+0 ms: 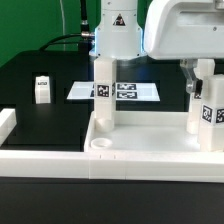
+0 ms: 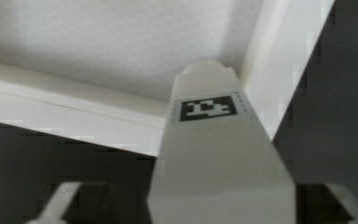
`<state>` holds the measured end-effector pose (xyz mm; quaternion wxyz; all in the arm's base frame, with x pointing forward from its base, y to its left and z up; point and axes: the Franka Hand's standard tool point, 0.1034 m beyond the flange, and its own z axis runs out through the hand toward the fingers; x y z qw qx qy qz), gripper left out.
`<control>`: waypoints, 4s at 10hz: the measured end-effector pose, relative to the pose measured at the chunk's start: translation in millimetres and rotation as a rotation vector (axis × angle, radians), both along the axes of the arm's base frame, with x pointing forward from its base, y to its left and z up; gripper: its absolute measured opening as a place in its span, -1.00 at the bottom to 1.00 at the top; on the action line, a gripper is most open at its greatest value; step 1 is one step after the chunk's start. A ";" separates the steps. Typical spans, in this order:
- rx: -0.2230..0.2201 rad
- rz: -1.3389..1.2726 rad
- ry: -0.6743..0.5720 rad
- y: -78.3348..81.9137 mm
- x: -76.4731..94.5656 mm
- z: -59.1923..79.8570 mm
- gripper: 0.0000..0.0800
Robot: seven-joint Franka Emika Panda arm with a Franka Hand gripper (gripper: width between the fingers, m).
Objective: Assemble desk
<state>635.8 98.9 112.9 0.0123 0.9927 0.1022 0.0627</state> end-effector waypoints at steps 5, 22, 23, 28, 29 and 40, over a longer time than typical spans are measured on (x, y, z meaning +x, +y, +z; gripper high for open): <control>0.022 -0.172 0.000 -0.2 -0.3 -0.5 -0.27; 0.172 -1.283 0.027 -0.3 -3.2 -1.4 0.54; 0.160 -1.193 0.026 0.5 -3.2 -1.2 0.54; 0.097 -0.740 0.021 10.4 -4.8 -1.9 0.62; 0.088 -0.664 0.021 9.9 -4.8 -1.9 0.62; -0.014 0.103 0.027 -3.0 -2.7 -1.7 0.62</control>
Offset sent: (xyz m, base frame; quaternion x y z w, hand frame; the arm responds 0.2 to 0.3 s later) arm 0.0000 0.0000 0.0000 0.0000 0.0000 0.1296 0.9916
